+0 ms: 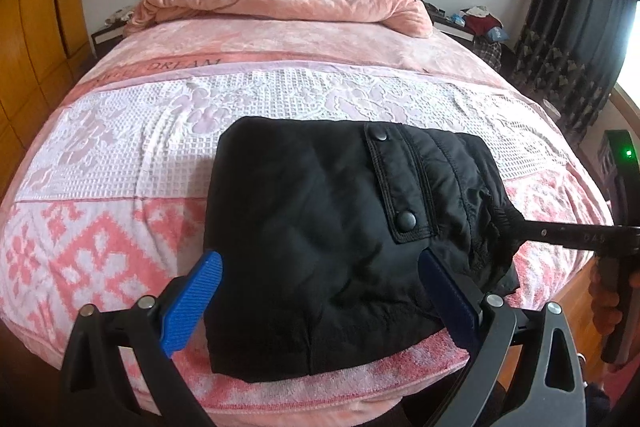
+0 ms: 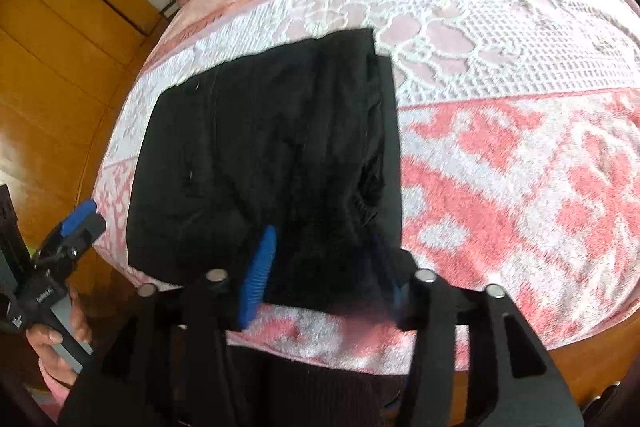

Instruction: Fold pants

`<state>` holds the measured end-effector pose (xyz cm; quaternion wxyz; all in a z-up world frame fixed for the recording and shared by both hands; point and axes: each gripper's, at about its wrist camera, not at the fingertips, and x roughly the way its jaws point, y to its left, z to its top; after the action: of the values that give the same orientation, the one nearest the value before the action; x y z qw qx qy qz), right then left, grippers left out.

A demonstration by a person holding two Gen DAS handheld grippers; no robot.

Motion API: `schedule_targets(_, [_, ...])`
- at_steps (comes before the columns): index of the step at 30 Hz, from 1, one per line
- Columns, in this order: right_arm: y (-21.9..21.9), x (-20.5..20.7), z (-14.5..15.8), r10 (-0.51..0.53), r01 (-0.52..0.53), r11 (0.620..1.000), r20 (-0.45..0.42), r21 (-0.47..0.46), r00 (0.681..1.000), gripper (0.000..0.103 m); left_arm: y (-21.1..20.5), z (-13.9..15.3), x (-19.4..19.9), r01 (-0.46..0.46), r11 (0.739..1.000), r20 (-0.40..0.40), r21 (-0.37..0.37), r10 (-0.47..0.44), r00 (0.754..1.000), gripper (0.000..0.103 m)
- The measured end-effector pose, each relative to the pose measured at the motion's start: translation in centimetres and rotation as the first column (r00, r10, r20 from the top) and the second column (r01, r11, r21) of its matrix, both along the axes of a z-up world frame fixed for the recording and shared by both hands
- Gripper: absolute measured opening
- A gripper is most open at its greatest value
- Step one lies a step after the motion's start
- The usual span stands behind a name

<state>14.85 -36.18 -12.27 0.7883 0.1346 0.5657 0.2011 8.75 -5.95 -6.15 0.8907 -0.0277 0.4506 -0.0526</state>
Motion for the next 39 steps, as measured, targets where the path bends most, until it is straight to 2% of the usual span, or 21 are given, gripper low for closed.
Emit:
schedule_targets(5, [-0.5,0.8,-0.4,-0.005,0.005,1.0,0.01,-0.003,1.0,0.061,1.7,-1.2,1.7,0.017,0.997,-0.065,-0.075,-0.022,0.998,0.099])
schedule_targets(9, [-0.8,1.3,-1.0,-0.01,0.01,1.0,-0.004,0.002,1.0,0.062,5.2,-2.9,2.9,0.004,0.978,-0.137,-0.207,-0.033,0.99,0.099])
schedule_targets(12, [-1.2,1.6,-1.3,0.008,-0.008,1.0,-0.011,0.007,1.0,0.066,8.5,-5.0,3.9,-0.015,0.927,-0.22,-0.375,-0.074,0.973,0.099])
schedule_targets(14, [-1.5,1.9,-1.8,0.014,-0.013,1.0,-0.023,0.024,1.0,0.068,10.5,-6.8,4.6,-0.053,0.875,-0.286,-0.482,-0.1,0.953,0.099])
schedule_targets(17, [-2.0,2.5,-3.0,0.021,-0.015,0.996,-0.067,0.088,0.998,0.07,12.7,-8.4,5.2,-0.078,0.79,-0.3,-0.608,-0.138,0.944,0.099])
schedule_targets(19, [-2.4,2.8,-3.7,0.024,-0.011,0.99,-0.093,0.137,0.995,0.072,13.5,-9.2,5.5,-0.087,0.756,-0.306,-0.649,-0.155,0.939,0.099])
schedule_targets(21, [-2.9,3.2,-4.4,0.022,0.003,0.981,-0.127,0.195,0.992,0.073,13.9,-9.5,5.7,-0.078,0.734,-0.302,-0.674,-0.177,0.937,0.099])
schedule_targets(23, [-3.5,3.4,-5.2,0.027,0.016,0.967,-0.164,0.255,0.986,0.074,14.1,-9.8,5.9,-0.061,0.726,-0.297,-0.685,-0.203,0.933,0.099])
schedule_targets(26, [-4.2,3.7,-6.0,0.046,0.013,0.953,-0.185,0.304,0.982,0.075,14.5,-10.8,6.3,-0.082,0.794,-0.35,-0.602,-0.171,0.921,0.099])
schedule_targets(27, [-4.3,3.7,-5.9,0.048,0.013,0.95,-0.188,0.311,0.981,0.075,14.5,-11.2,6.3,-0.08,0.795,-0.356,-0.602,-0.177,0.918,0.099])
schedule_targets(30, [-4.6,3.7,-6.1,0.063,0.011,0.939,-0.203,0.343,0.977,0.076,14.0,-12.8,6.6,-0.078,0.72,-0.364,-0.689,-0.251,0.897,0.099])
schedule_targets(35, [-5.1,4.2,-7.3,0.075,0.029,0.918,-0.246,0.395,0.966,0.08,12.4,-13.4,7.3,-0.039,0.691,-0.344,-0.722,-0.31,0.886,0.099])
schedule_targets(37, [-5.4,4.2,-7.7,0.084,0.034,0.906,-0.26,0.421,0.962,0.081,11.6,-13.9,7.8,-0.046,0.694,-0.36,-0.719,-0.315,0.878,0.099])
schedule_targets(39, [-5.5,4.3,-7.9,0.09,0.04,0.898,-0.271,0.439,0.959,0.081,10.9,-13.8,8.2,-0.046,0.684,-0.363,-0.728,-0.327,0.873,0.099])
